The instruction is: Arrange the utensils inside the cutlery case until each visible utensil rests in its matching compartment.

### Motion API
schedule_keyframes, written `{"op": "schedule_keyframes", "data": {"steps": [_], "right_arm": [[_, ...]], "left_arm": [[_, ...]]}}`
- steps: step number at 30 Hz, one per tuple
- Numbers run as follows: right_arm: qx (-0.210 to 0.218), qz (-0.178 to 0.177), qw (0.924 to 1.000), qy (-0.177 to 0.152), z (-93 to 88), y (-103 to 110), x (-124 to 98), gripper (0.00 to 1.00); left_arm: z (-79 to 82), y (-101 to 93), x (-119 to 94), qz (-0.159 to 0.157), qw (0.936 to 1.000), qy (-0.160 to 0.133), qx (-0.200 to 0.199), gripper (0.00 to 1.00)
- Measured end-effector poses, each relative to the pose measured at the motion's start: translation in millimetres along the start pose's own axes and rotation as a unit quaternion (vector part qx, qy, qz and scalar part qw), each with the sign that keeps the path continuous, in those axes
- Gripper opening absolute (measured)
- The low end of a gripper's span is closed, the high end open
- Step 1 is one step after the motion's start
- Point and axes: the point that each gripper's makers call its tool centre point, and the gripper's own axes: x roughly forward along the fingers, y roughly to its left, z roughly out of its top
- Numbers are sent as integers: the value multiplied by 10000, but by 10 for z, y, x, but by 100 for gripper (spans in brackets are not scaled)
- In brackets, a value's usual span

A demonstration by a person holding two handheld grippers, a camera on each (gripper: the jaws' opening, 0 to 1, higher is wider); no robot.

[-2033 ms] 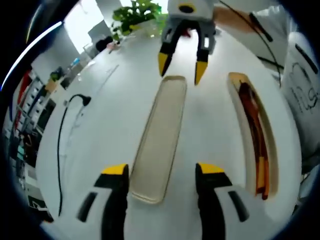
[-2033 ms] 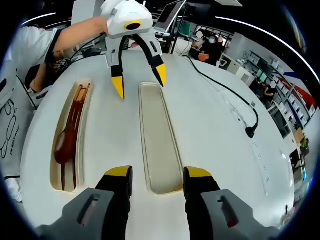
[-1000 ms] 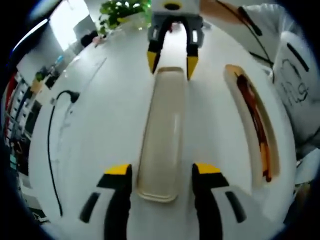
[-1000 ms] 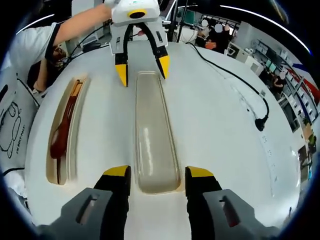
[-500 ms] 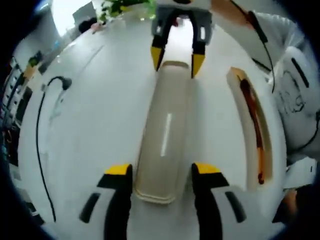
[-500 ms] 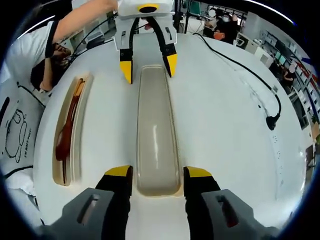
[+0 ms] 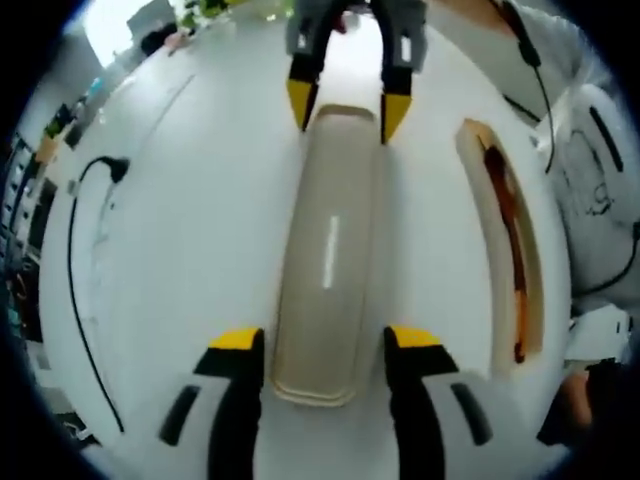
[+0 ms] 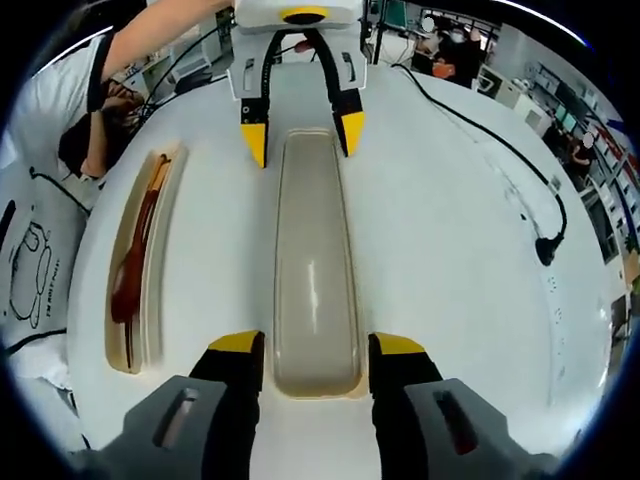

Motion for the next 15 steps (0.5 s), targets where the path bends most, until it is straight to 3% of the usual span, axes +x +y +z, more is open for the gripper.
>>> {"op": "schedule_keyframes", "data": {"steps": [5,15], "right_arm": [[-47,39,9993,363,8,-5,18,43],[-166,112,9962,844,9,-7,39,44]], "left_arm": [[-6,-5,6,-5,9998,180,37,50],[-8,-6,7,-31,9997,233,63,49]]}}
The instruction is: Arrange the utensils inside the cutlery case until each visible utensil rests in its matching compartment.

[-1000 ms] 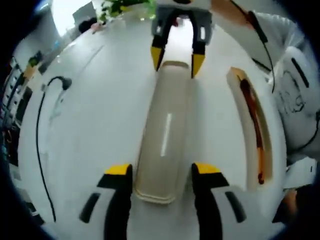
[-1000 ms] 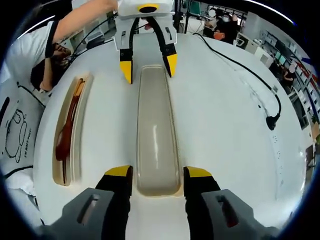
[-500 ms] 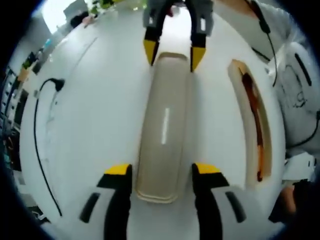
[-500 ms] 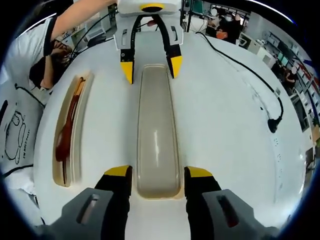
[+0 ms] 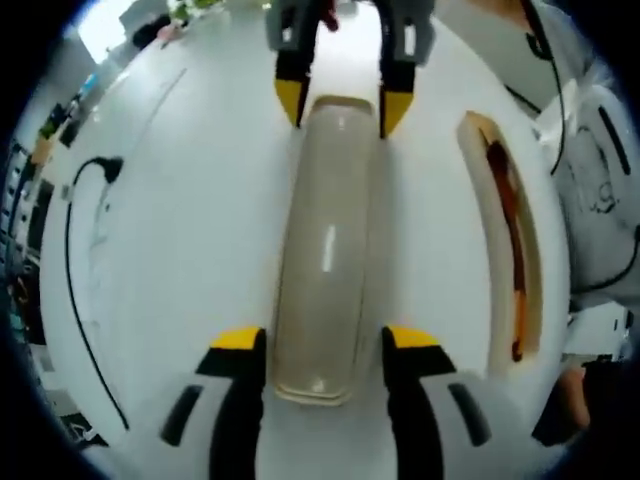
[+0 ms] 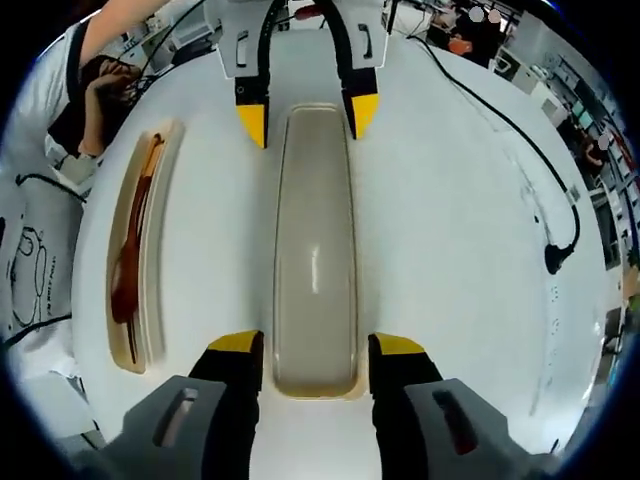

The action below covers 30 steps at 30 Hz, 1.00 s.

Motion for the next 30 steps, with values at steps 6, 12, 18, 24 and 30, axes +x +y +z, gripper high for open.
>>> {"op": "schedule_keyframes", "data": {"steps": [6,12,18,24,30], "right_arm": [[96,-12,9999,60,-18,-15,-5,42],[120,-41,9999,-52,-14,-27,-1,38],[133,-93,9999,-26,-12,-16,-2,37],[159,-147,9995,-224,-14,-4,-6,37],[36,-399,9990,-177,4,0,-26,37]], "left_arm": [[14,-17,10,-7,9998,185,45,47],[6,-61,2,-36,9994,281,222,38],[-15,-62,-9,23,9998,36,172,38],[-5,-59,-9,67,9997,-212,106,38],[10,-55,-24,275,9992,-180,238,38]]}}
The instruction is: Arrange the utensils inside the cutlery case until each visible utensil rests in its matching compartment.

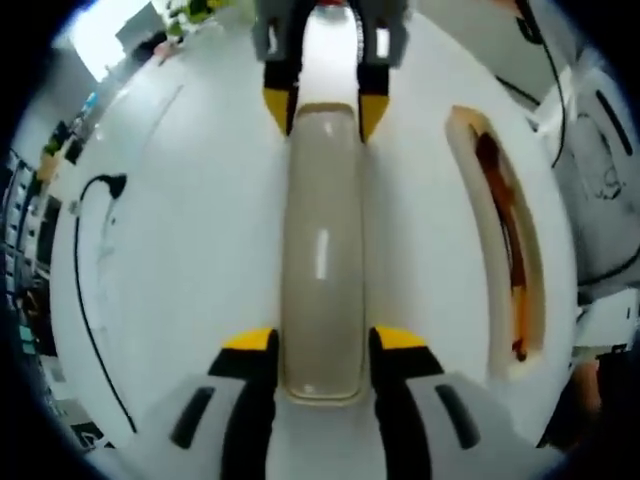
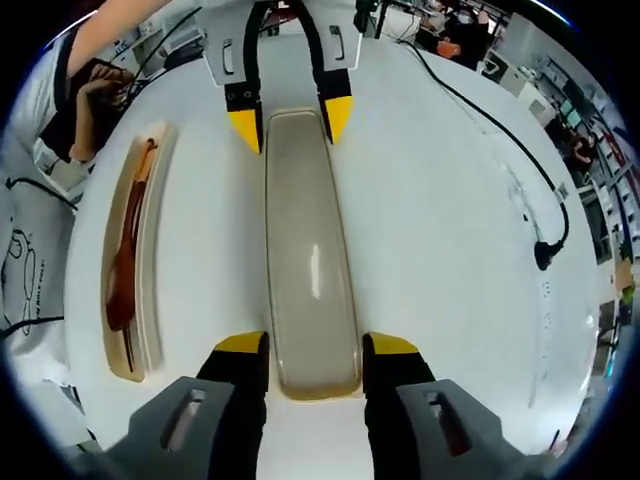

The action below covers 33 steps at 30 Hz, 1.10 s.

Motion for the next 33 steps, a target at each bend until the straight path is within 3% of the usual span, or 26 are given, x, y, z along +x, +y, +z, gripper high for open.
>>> {"op": "schedule_keyframes", "data": {"steps": [6,13,25,33], "right_arm": [[-49,-308,9995,11,1,-3,-28,37],[3,-242,9997,-19,58,94,-7,37],[-85,-319,9994,-55,76,248,-152,37],[-104,-454,9988,-168,79,416,-321,38]], "left_arm": [[11,-9,-16,147,9998,-36,92,38],[-37,-90,-44,113,9997,207,101,38],[-6,-262,-189,150,9995,226,128,38],[66,-448,-408,409,9989,-127,168,38]]}}
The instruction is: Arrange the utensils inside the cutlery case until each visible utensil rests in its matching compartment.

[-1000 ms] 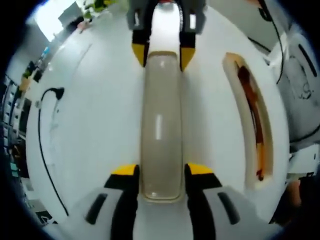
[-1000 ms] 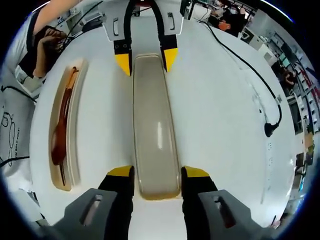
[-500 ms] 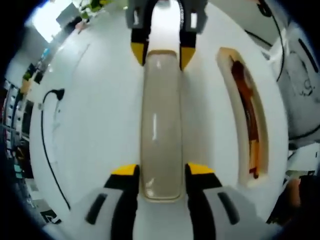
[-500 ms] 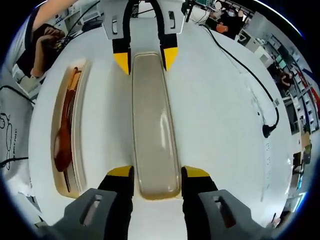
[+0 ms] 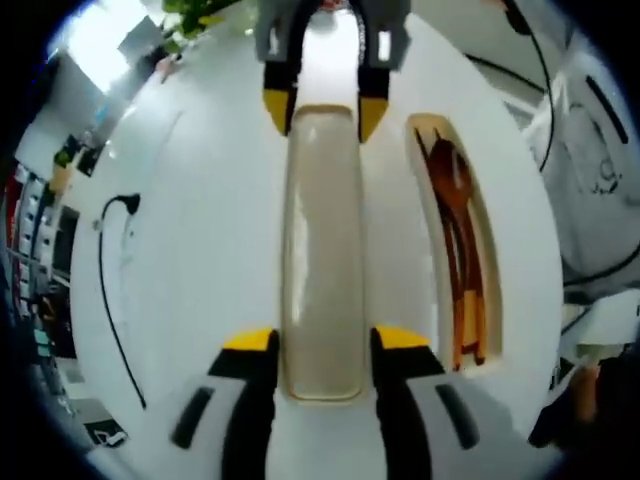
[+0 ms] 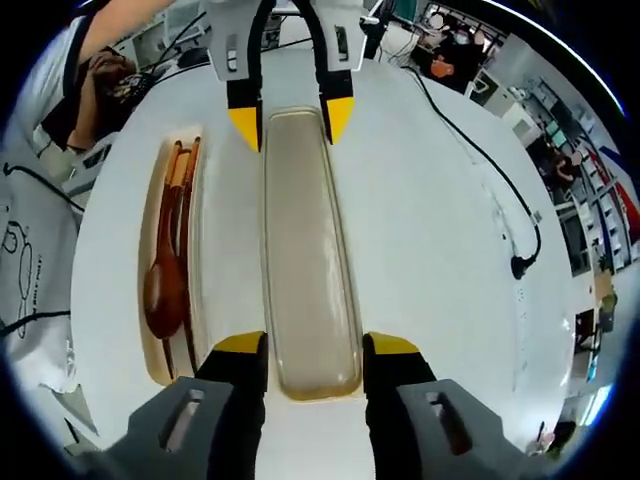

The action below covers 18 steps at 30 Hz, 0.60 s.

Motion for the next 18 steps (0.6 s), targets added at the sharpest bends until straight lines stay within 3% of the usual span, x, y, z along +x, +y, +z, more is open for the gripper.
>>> {"op": "schedule_keyframes", "data": {"steps": [9,18], "right_arm": [[-64,94,9999,43,71,278,-114,38],[-123,180,9997,121,55,511,-153,38]], "left_arm": [[-49,-278,-80,103,9999,-2,27,38],[-48,-518,-78,10,10000,-92,-11,38]]}}
